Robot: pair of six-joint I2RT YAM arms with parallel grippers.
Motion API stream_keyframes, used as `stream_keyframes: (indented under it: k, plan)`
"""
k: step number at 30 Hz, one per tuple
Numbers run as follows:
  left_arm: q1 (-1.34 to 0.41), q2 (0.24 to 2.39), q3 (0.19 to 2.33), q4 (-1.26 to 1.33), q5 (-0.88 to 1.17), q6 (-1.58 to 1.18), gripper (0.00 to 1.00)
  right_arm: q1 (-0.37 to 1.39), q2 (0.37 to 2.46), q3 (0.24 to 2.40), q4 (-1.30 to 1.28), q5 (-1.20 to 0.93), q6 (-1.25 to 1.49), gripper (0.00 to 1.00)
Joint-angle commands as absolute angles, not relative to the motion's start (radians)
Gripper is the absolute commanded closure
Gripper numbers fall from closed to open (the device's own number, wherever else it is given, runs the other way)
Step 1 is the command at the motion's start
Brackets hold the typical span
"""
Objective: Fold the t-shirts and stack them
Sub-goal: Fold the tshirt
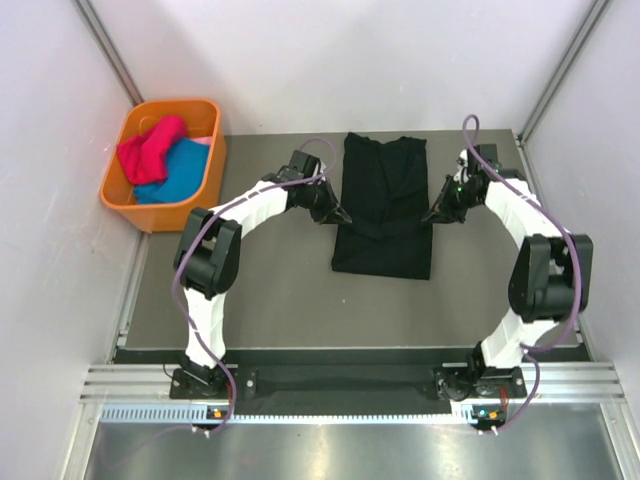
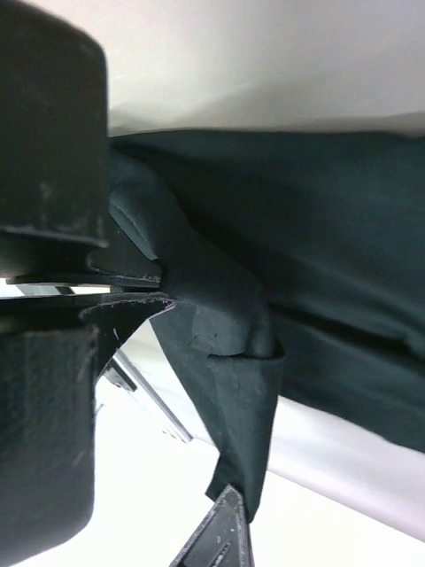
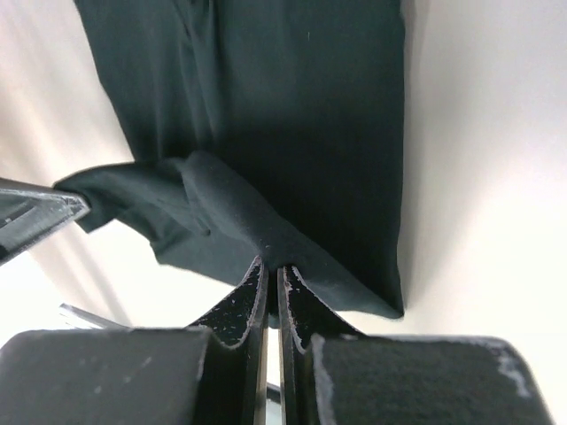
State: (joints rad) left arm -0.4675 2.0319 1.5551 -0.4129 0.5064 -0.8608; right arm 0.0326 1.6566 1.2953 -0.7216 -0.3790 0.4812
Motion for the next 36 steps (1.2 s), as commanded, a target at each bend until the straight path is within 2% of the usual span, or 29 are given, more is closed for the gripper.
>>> stream_keyframes:
  k: [1, 14, 29, 32, 33, 34, 35, 36]
  plan:
    - [-0.453, 2.068, 1.617, -0.344, 0.529, -0.9, 1.0, 0.008, 1.722, 1.412, -0.695, -0.411, 0.445, 1.0]
    - [-0.397, 2.174, 1.733, -0.255, 0.514, -0.973, 1.0, -0.061, 1.954, 1.588, -0.721, -0.482, 0.414, 1.0]
    - [-0.376, 2.287, 1.841, -0.27, 0.512, -0.977, 1.0, -0.075, 2.086, 1.689, -0.719, -0.529, 0.42, 0.99]
    - [-0.376, 2.31, 1.884, -0.313, 0.505, -0.942, 0.82, -0.081, 2.117, 1.707, -0.713, -0.526, 0.436, 0.84]
    - [-0.377, 2.333, 1.963, -0.41, 0.491, -0.916, 0.68, -0.084, 2.128, 1.735, -0.713, -0.526, 0.437, 0.78]
    - [-0.385, 2.345, 2.02, -0.478, 0.462, -0.829, 0.6, -0.095, 2.16, 1.761, -0.715, -0.523, 0.437, 0.75]
    - [-0.388, 2.358, 2.087, -0.57, 0.368, -0.774, 0.55, -0.106, 2.178, 1.797, -0.759, -0.514, 0.434, 0.71]
    - [-0.391, 2.368, 2.209, -0.709, 0.32, -0.725, 0.53, -0.116, 2.189, 1.881, -0.782, -0.487, 0.43, 0.63]
